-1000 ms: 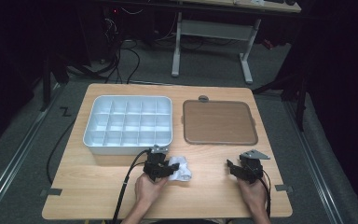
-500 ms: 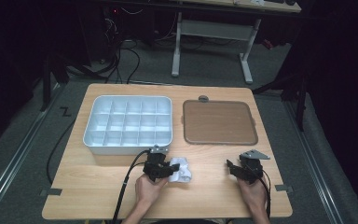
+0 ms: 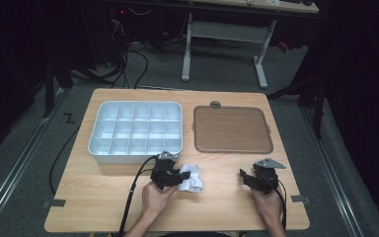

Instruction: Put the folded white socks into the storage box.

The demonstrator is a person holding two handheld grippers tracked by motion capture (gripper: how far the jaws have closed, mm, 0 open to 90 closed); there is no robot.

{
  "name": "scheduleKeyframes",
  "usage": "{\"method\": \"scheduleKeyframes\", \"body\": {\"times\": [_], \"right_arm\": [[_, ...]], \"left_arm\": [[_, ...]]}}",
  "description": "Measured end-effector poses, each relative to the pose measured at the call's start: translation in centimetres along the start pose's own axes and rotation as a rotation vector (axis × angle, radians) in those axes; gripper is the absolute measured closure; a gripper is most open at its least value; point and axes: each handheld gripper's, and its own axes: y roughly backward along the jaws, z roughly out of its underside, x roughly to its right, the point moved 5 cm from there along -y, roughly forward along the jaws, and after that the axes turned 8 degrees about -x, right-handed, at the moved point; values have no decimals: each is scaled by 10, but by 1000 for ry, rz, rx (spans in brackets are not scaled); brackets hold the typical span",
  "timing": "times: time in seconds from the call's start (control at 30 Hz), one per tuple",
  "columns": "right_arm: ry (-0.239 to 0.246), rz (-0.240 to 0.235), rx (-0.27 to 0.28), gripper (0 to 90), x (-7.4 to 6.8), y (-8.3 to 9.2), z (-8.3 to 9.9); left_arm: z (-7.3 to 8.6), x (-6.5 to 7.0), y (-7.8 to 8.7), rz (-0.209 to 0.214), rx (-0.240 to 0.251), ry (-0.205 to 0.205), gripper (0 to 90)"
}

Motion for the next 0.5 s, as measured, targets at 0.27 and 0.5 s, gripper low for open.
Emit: {"method": "scheduleKeyframes", "body": {"times": [0.27,0.5], "right_arm": [[0,0,0,391,0,0,0],[1,0,0,392,0,0,0]], "left_arm": [[-9,-2,15,-2,21,2,727],[-11,0,25,-3,27,-8,727]]}}
